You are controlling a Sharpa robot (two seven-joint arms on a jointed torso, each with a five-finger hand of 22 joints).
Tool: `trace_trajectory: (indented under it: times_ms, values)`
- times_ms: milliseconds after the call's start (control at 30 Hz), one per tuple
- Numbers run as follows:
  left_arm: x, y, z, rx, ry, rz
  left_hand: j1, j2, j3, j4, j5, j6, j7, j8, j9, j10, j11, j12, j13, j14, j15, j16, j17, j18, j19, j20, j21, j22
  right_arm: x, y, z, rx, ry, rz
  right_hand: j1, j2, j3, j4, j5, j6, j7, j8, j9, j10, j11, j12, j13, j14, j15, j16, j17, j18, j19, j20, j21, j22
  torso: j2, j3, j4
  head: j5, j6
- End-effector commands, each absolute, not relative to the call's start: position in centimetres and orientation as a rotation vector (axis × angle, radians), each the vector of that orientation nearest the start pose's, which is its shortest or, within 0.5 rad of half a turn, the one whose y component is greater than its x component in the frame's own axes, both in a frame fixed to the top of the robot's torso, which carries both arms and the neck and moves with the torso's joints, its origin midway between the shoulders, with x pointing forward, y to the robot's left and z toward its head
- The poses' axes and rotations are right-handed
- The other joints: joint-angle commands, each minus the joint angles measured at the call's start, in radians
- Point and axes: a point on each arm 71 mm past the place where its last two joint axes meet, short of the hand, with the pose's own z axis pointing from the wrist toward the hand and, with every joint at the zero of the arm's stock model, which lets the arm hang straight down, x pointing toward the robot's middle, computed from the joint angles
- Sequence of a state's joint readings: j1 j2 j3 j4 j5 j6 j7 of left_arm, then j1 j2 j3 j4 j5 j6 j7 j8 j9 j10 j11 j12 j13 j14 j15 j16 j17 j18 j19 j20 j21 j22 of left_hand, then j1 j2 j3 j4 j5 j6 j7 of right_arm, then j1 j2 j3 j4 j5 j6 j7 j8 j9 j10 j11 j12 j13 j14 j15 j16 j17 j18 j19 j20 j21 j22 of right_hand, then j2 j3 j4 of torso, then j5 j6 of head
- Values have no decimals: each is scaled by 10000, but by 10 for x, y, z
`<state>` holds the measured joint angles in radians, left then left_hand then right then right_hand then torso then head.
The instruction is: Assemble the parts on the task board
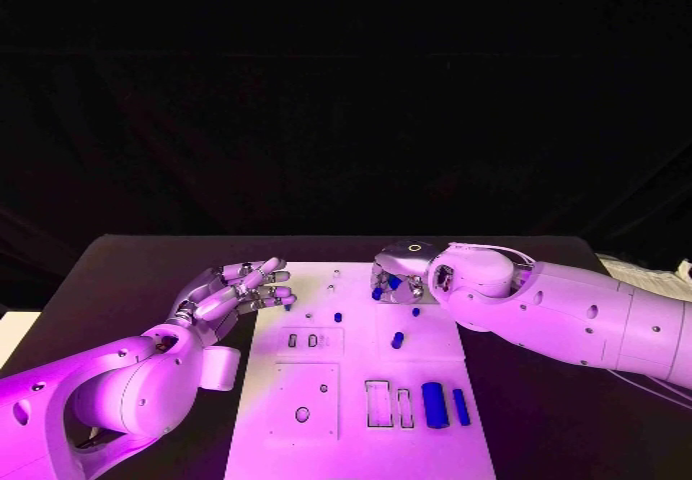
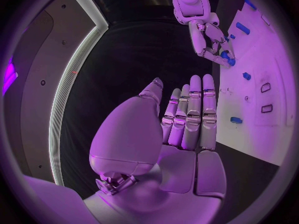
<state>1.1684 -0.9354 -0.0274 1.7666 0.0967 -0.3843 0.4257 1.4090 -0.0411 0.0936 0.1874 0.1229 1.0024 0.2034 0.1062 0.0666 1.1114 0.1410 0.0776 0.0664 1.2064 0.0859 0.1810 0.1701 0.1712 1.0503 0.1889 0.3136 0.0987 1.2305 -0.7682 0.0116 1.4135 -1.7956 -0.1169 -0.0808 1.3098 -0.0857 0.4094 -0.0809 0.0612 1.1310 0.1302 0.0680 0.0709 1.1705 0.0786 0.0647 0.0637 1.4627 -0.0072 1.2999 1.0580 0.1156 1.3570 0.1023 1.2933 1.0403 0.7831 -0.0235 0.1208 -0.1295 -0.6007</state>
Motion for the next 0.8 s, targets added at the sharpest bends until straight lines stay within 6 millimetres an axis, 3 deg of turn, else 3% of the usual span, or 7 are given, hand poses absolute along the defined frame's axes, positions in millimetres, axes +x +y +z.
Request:
trace_trajectory:
  times_ms: [33, 267, 600, 800]
  values:
    - [439, 187, -168, -12223, 14135, -16743, 26, 64, 3, -34, -36, 27, 22, -64, -4, 17, 56, -56, -5, 1, 31, -46, 12, 123, 25, 65, -35, -12, 512, -187, -171, -5448, 16819, 4310, 12, -67, 28, 23, -48, 62, -5, -25, 9, 58, -12, -16, -4, 329, 22, 40, -2, -161, -41, -41, 62, 7, 9, -4, 19, -4, -25]
    - [439, 188, -168, -12264, 14173, -16670, 166, 166, 84, -124, -20, 31, 37, -121, -5, 12, 63, -108, -7, 13, 29, -110, 45, 124, 46, 59, -61, -43, 512, -188, -172, -5414, 16914, 4308, -4, -122, 34, 47, -55, 56, -2, -33, 6, 56, -10, -22, -5, 328, 22, 44, -1, -162, -43, -41, 67, 12, 16, -11, 11, -2, -68]
    - [440, 188, -169, -12295, 14195, -16609, 202, 181, 106, -151, -19, 25, 42, -140, -6, 4, 64, -121, -9, 15, 28, -129, 53, 124, 50, 58, -68, -51, 513, -188, -171, -5251, 16760, 4298, -76, -504, 18, 202, -60, -240, 136, -85, -51, -45, 65, -34, -7, 310, 65, 50, -36, -162, -71, -13, 76, 7, 6, -7, 30, -32, -99]
    - [440, 188, -169, -12305, 14203, -16589, 221, 184, 117, -166, -18, 21, 44, -152, -7, -4, 66, -128, -11, 17, 29, -139, 58, 124, 53, 56, -71, -56, 511, -185, -169, -5217, 16586, 4491, -59, -591, 22, 241, -43, -362, 193, -85, -60, -71, 95, -31, -5, 303, 86, 52, -45, -161, -80, 5, 78, 4, 7, -8, 43, -40, -104]
